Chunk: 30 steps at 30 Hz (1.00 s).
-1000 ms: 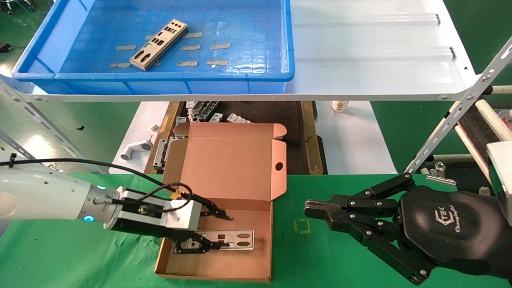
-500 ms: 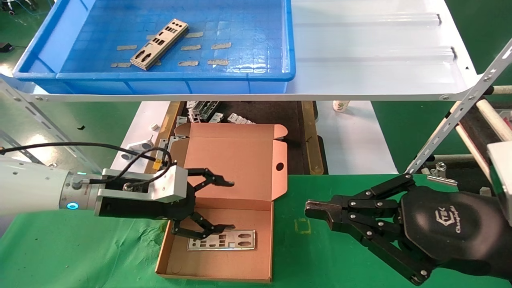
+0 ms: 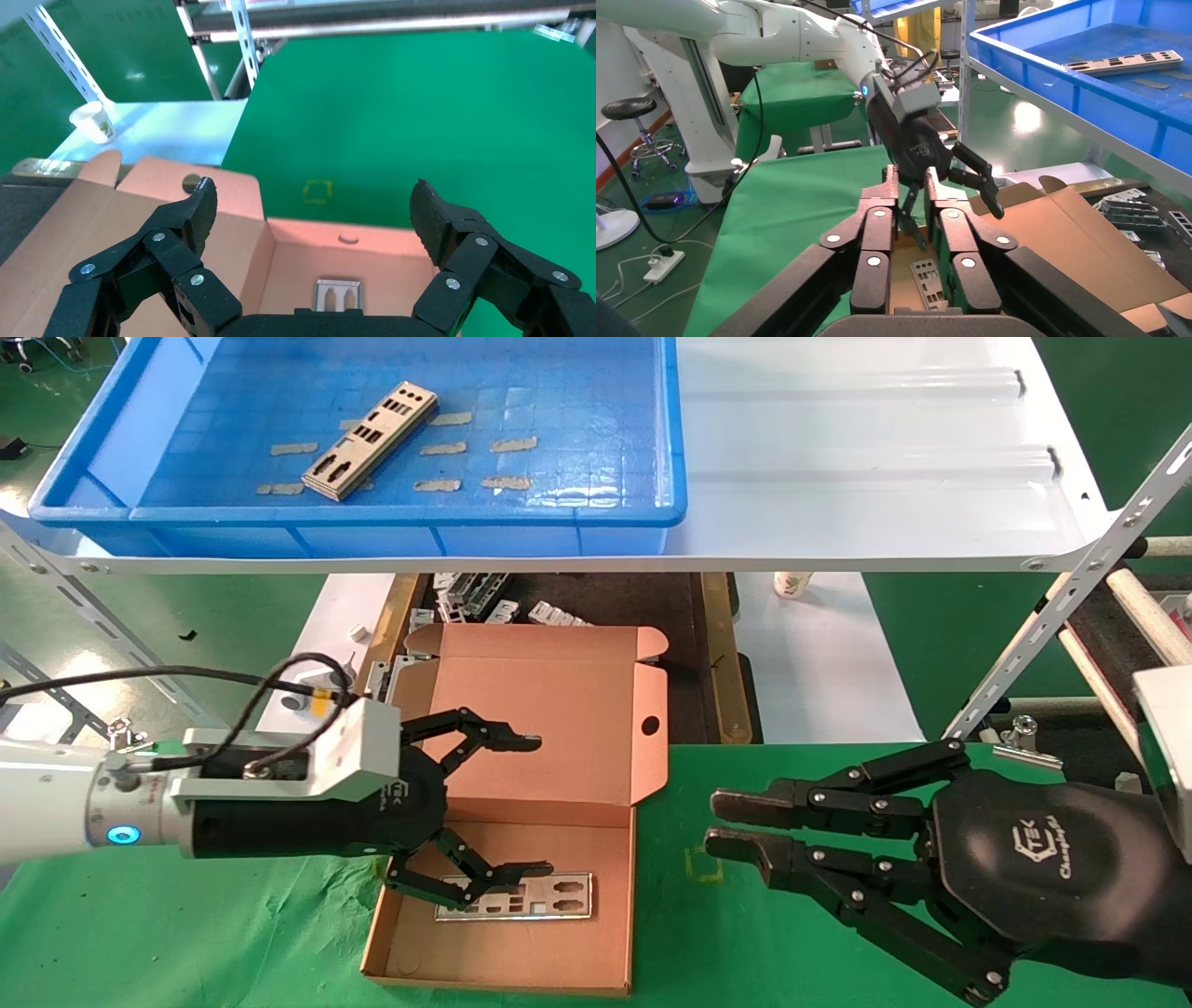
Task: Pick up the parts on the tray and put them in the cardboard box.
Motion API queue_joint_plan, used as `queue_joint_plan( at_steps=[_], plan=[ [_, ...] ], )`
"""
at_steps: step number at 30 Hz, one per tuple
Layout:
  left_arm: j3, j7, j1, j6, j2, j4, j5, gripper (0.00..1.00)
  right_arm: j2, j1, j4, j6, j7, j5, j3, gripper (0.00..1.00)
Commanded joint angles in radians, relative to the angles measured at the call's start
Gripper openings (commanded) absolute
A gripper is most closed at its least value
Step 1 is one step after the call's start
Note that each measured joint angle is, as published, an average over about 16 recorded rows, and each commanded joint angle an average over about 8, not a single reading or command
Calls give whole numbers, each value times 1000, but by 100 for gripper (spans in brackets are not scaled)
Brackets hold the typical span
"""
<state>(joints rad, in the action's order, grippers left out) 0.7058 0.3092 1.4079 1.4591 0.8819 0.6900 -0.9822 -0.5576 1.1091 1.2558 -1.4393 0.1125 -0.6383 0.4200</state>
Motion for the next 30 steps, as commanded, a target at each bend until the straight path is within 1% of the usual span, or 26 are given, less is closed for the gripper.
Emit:
queue_joint_plan(
  at_steps=[1,30],
  plan=[
    [-22,-25,-17,2,-14,30,13,100,0,0,0,0,0,0,0,100],
    [-334,-389,-261,29,-212,466,197,100,0,0,0,0,0,0,0,100]
  ],
)
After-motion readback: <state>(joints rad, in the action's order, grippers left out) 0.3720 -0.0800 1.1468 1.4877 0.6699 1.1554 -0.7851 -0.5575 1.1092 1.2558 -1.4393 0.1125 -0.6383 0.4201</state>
